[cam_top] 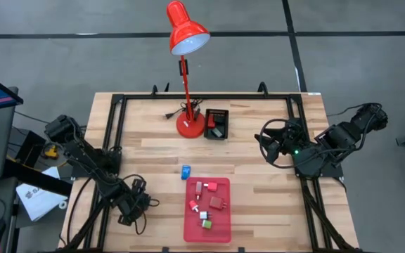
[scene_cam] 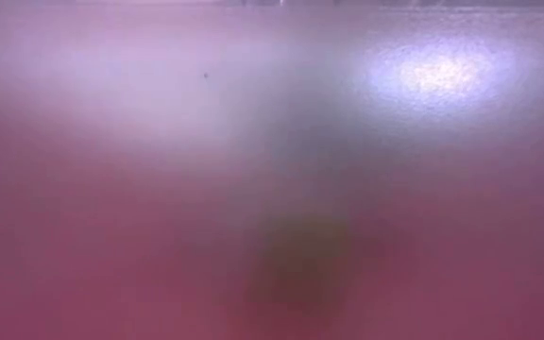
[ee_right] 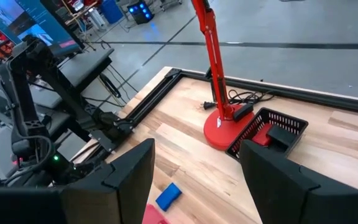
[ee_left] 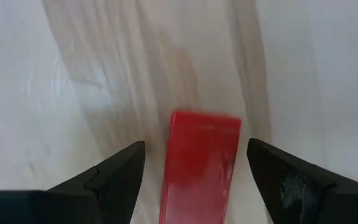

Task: Pick & Place Office items
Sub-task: Put the red digital clock into the black bin

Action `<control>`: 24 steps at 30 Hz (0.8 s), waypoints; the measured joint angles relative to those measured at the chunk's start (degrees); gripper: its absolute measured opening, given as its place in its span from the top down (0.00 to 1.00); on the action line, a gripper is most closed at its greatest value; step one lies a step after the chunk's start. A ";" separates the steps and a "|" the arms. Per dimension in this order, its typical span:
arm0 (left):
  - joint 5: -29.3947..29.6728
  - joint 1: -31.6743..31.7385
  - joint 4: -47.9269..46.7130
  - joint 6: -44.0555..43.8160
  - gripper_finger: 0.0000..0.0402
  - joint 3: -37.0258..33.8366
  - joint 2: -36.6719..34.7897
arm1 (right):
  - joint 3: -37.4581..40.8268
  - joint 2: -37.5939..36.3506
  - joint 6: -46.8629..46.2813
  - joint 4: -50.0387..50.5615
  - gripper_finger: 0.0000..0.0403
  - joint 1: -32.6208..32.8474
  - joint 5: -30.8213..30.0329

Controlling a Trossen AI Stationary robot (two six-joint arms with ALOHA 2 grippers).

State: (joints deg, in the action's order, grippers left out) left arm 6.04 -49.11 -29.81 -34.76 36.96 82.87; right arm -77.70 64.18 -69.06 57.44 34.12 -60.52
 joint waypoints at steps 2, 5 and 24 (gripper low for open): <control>-0.01 0.67 1.28 0.01 0.34 -0.23 0.00 | 0.00 0.00 0.00 0.10 0.43 -0.31 -0.01; 0.02 2.03 2.06 0.01 0.42 -0.25 0.00 | -0.01 0.00 0.00 0.46 0.43 -0.60 -0.03; 0.11 11.56 4.92 -0.18 0.60 -0.23 0.00 | -0.01 0.00 -0.11 1.28 0.43 -0.58 -0.01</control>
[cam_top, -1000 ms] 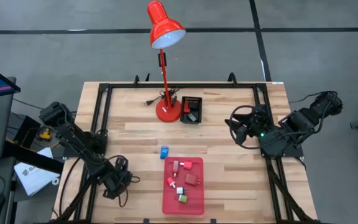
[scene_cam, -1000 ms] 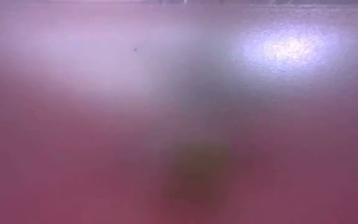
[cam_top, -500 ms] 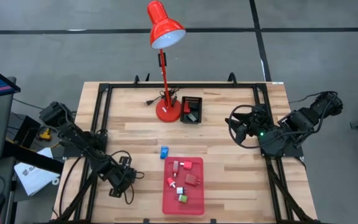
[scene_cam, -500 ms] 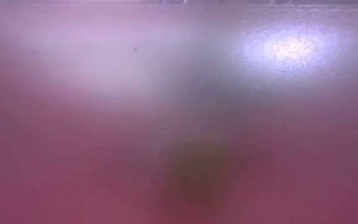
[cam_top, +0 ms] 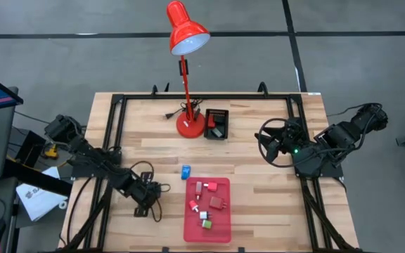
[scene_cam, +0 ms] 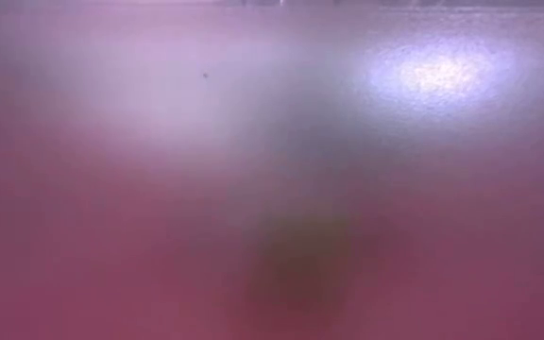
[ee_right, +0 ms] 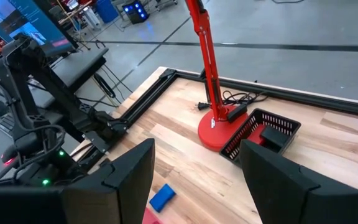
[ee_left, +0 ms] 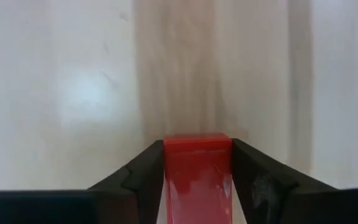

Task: Pick & Place Office items
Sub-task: Put the red digital clock into the black bin

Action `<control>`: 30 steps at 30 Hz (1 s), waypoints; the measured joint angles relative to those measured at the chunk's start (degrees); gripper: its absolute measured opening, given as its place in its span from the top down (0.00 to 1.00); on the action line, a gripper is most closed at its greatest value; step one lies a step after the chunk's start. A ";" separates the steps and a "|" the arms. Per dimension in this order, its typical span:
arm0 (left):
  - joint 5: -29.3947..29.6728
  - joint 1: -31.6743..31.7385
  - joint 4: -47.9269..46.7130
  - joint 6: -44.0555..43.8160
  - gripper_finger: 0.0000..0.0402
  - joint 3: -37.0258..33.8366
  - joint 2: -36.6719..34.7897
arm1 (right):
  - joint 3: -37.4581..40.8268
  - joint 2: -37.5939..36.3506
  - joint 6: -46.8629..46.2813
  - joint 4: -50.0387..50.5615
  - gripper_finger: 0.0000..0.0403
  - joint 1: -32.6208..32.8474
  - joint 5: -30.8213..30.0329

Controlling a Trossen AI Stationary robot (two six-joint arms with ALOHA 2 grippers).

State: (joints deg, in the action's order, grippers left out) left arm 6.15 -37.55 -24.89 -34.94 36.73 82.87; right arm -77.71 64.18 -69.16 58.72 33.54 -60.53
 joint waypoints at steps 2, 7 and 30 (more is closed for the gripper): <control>0.40 2.19 0.92 0.16 0.61 0.00 0.00 | 0.01 0.00 -0.38 0.00 0.43 0.00 0.00; 4.56 8.66 5.82 3.03 0.60 0.00 0.00 | 0.02 0.00 -0.48 0.00 0.43 0.00 0.04; 9.10 47.09 36.33 19.31 0.60 10.23 0.00 | 0.01 0.00 0.13 2.65 0.43 0.13 0.89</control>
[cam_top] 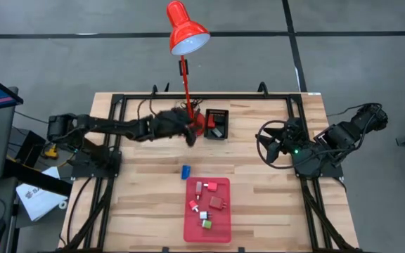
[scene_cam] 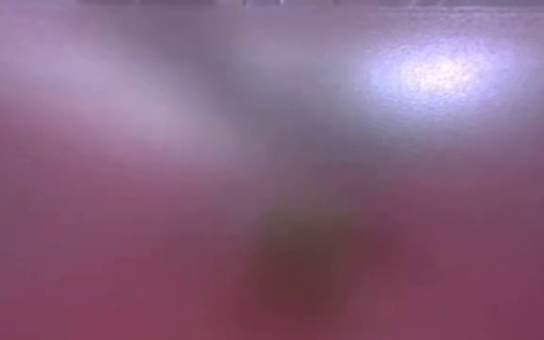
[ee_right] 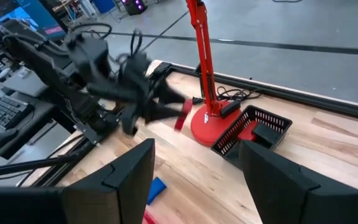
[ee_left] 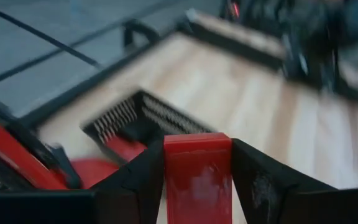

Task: Pick & Place Office items
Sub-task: Put the red digital clock into the black bin

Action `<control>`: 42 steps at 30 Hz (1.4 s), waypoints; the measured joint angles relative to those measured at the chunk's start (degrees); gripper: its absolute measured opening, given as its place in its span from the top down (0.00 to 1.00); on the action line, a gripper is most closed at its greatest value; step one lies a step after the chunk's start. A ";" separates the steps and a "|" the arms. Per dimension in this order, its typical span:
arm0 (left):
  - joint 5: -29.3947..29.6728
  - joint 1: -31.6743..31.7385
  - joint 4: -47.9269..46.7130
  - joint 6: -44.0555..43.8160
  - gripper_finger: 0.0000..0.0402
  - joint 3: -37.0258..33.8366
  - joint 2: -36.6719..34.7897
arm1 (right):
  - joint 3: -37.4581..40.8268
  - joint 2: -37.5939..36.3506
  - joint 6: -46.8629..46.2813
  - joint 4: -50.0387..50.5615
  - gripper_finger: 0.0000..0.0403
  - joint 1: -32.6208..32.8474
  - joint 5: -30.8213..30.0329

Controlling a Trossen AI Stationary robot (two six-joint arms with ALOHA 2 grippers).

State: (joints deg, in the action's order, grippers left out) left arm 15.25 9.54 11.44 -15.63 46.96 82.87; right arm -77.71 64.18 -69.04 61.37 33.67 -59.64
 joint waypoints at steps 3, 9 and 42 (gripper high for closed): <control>0.03 2.87 4.99 -5.44 0.61 0.02 0.21 | 0.01 0.00 0.00 0.43 0.43 0.00 0.00; -0.39 2.67 13.01 -12.02 0.59 3.07 7.26 | 0.01 -0.01 0.00 1.77 0.43 -0.04 -0.06; -3.03 6.94 6.98 -19.09 0.47 16.92 24.98 | -0.01 -0.15 -0.90 1.64 0.43 0.87 -0.41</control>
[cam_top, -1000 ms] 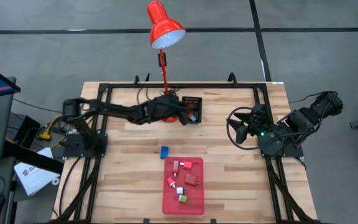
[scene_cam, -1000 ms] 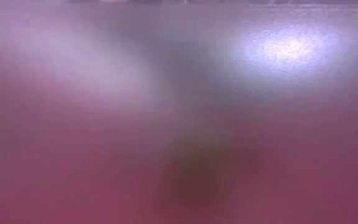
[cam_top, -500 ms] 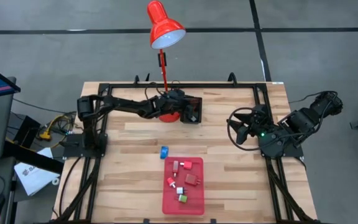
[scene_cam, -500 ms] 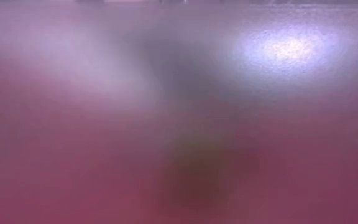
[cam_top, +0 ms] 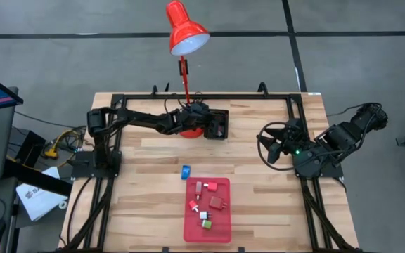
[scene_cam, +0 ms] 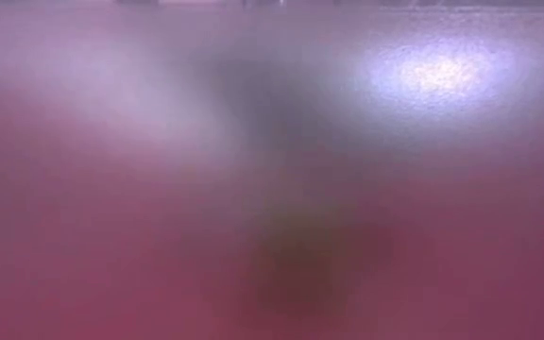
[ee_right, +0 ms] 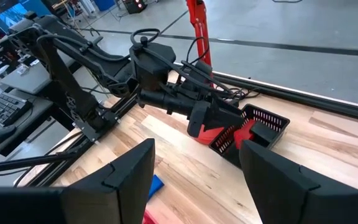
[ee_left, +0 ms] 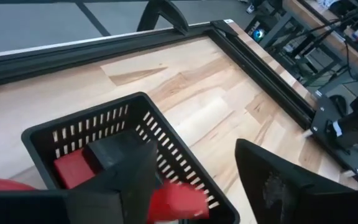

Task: Pick & Place Office items
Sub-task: Put the red digital clock into the black bin, then put the blue digital clock into the black bin

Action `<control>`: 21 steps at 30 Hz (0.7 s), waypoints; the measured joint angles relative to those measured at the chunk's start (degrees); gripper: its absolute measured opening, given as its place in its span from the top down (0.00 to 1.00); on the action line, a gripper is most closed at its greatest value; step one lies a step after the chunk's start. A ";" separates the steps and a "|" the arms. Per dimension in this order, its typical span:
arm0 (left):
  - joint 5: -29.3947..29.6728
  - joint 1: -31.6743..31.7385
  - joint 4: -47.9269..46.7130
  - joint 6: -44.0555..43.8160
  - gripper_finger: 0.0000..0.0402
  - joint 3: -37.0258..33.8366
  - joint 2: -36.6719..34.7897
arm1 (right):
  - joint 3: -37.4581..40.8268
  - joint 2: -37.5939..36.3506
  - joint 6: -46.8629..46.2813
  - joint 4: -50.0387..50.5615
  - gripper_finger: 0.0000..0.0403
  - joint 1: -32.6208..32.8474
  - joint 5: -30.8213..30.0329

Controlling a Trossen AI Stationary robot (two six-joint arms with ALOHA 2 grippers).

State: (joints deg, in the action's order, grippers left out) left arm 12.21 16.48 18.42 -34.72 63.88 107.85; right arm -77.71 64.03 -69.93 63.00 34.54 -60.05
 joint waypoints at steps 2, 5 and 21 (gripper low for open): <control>0.08 0.01 0.03 -0.13 0.44 0.00 -0.02 | 0.02 0.00 -0.02 -0.02 0.43 0.00 0.00; 0.11 0.01 -0.15 -0.17 0.40 -0.02 -0.35 | 0.02 0.00 -0.17 -0.12 0.43 0.00 0.00; -1.62 -12.47 -49.17 13.76 0.38 0.04 -24.57 | 0.02 0.02 -0.61 -0.24 0.43 0.33 -1.40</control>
State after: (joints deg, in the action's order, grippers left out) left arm 10.59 4.00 -30.75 -20.96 63.92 83.29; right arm -77.69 64.05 -70.54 62.76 34.87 -61.45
